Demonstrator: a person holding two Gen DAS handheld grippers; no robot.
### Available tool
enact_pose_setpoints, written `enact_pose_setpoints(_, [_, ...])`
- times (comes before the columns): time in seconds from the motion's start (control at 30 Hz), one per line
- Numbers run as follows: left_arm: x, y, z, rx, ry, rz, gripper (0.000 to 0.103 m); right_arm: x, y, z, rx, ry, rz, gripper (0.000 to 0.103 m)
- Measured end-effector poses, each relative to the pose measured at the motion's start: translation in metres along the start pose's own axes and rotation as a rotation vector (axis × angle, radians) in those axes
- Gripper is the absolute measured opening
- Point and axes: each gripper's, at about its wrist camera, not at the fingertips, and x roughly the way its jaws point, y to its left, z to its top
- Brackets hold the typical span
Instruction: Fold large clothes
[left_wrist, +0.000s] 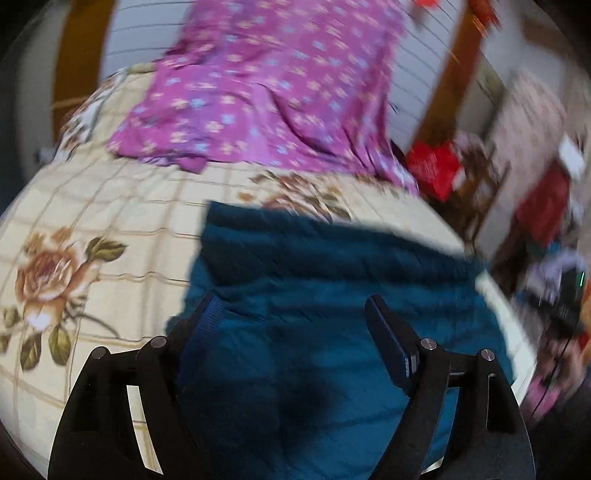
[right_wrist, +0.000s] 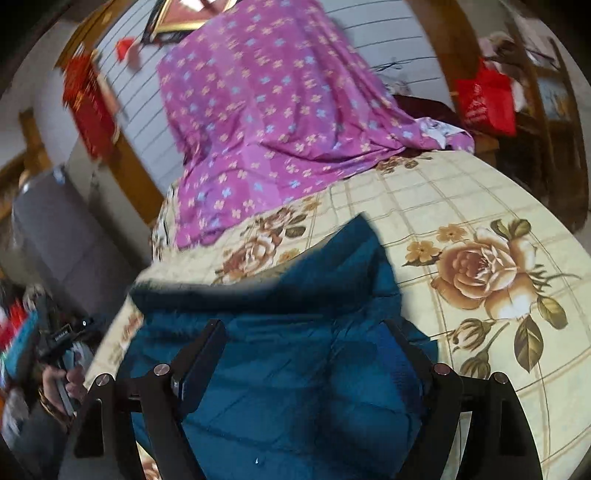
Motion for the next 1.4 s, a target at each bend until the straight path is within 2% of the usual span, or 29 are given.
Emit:
enact_pose_setpoints(0.1, [0.027,-0.024,0.000,0.058,0.030,0.059,0.080,0.022,0.008,0.002,-0.041,0.036,-0.034,0.082])
enact_pose_setpoints(0.2, [0.063,-0.028,0.015,0.039,0.041,0.183,0.080,0.058,0.009,0.009,-0.070,0.094,-0.101,0.082])
enact_pose_setpoints(0.33, [0.124,-0.001,0.029,-0.008,0.120,0.419,0.080,0.110,-0.008,0.017,-0.052,0.184,-0.191,0.082])
enact_pose_setpoints(0.43, [0.162,0.024,0.011,-0.045,0.234,0.502,0.082,0.148,-0.033,0.011,-0.029,0.284,-0.254,0.082])
enact_pose_setpoints(0.47, [0.171,0.035,0.002,-0.076,0.255,0.482,0.082,0.157,-0.042,0.009,-0.002,0.302,-0.251,0.083])
enact_pose_setpoints(0.5, [0.170,0.041,-0.002,-0.105,0.233,0.459,0.082,0.160,-0.048,0.009,0.016,0.295,-0.241,0.084])
enact_pose_setpoints(0.6, [0.166,0.056,-0.008,-0.178,0.189,0.422,0.083,0.172,-0.070,0.007,0.079,0.288,-0.238,0.101])
enact_pose_setpoints(0.63, [0.166,0.060,-0.009,-0.196,0.187,0.419,0.083,0.176,-0.079,0.005,0.127,0.303,-0.204,0.102])
enact_pose_setpoints(0.7, [0.164,0.057,-0.007,-0.193,0.197,0.430,0.083,0.172,-0.081,0.005,0.138,0.290,-0.207,0.102])
enact_pose_setpoints(0.8, [0.142,0.042,-0.005,-0.151,0.157,0.455,0.083,0.147,-0.066,0.010,0.066,0.255,-0.277,0.099])
enact_pose_setpoints(0.87, [0.113,0.026,-0.004,-0.116,0.092,0.421,0.083,0.115,-0.044,0.013,-0.007,0.187,-0.310,0.099])
enact_pose_setpoints(0.97, [0.070,-0.007,-0.011,-0.073,0.029,0.310,0.083,0.075,-0.008,0.008,-0.069,0.125,-0.261,0.099])
enact_pose_setpoints(1.07, [0.046,-0.045,-0.039,-0.034,0.046,0.194,0.083,0.044,0.031,-0.022,-0.107,0.109,-0.173,0.099])
enact_pose_setpoints(1.1, [0.044,-0.053,-0.047,-0.020,0.056,0.181,0.083,0.039,0.039,-0.034,-0.112,0.110,-0.154,0.099])
enact_pose_setpoints(1.17, [0.055,-0.069,-0.070,0.004,0.127,0.183,0.083,0.039,0.050,-0.064,-0.113,0.134,-0.120,0.099])
enact_pose_setpoints(1.2, [0.066,-0.073,-0.081,0.002,0.170,0.186,0.083,0.044,0.052,-0.076,-0.116,0.151,-0.129,0.099])
enact_pose_setpoints(1.23, [0.071,-0.074,-0.089,-0.010,0.174,0.196,0.088,0.056,0.049,-0.093,-0.108,0.195,-0.154,0.102])
enact_pose_setpoints(1.33, [0.075,-0.061,-0.099,-0.109,0.160,0.189,0.103,0.057,0.037,-0.114,-0.087,0.124,-0.133,0.103])
enact_pose_setpoints(1.4, [0.077,-0.056,-0.100,-0.146,0.168,0.161,0.103,0.059,0.036,-0.113,-0.104,0.147,-0.130,0.103])
